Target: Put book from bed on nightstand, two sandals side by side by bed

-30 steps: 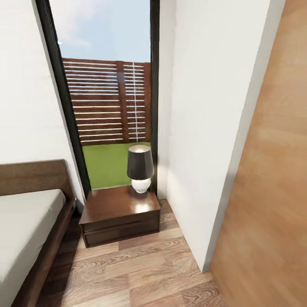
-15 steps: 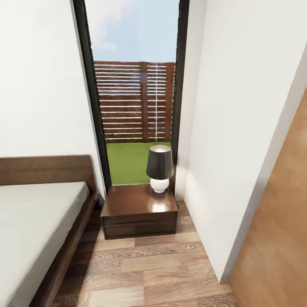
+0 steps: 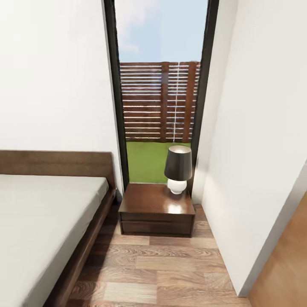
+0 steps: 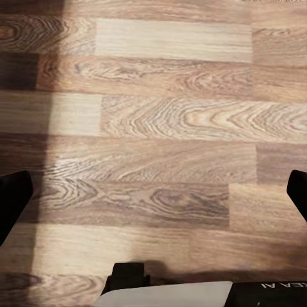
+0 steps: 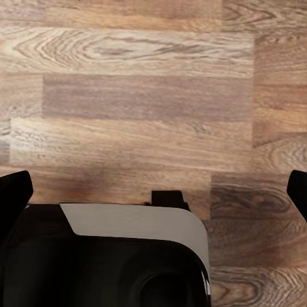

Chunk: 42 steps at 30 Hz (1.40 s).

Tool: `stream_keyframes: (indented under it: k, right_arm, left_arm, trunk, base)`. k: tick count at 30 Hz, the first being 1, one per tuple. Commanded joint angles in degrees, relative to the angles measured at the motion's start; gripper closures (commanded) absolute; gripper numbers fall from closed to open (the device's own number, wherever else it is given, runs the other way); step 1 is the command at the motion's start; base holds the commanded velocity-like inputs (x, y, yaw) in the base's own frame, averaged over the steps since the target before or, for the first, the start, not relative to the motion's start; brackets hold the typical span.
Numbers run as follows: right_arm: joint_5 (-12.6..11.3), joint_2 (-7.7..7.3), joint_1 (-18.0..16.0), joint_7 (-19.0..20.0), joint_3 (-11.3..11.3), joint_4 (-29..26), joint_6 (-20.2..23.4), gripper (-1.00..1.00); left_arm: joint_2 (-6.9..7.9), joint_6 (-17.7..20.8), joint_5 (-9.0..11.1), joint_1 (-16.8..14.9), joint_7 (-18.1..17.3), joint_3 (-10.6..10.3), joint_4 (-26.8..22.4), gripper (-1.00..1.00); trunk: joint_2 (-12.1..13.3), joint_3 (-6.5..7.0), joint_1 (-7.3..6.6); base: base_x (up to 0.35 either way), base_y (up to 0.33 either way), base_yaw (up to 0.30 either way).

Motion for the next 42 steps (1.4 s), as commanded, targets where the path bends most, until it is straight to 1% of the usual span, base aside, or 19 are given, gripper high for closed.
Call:
stream_keyframes:
  k: [1, 42]
  right_arm:
    - [-0.02, 0.00, -0.01, 0.02, -0.05, 0.01, -0.17, -1.00]
    - [-0.02, 0.00, -0.01, 0.01, -0.04, 0.07, -0.17, -1.00]
  left_arm:
    - [-0.01, -0.13, -0.03, -0.02, 0.03, -0.01, 0.00, -1.00]
    - [-0.01, -0.13, 0.01, -0.02, 0.03, -0.01, 0.00, -1.00]
  trunk:
    - [-0.03, -0.05, 0.00]
    - [-0.03, -0.05, 0.00]
  base:
    - [0.000, 0.000, 0.294]
    - [0.000, 0.000, 0.294]
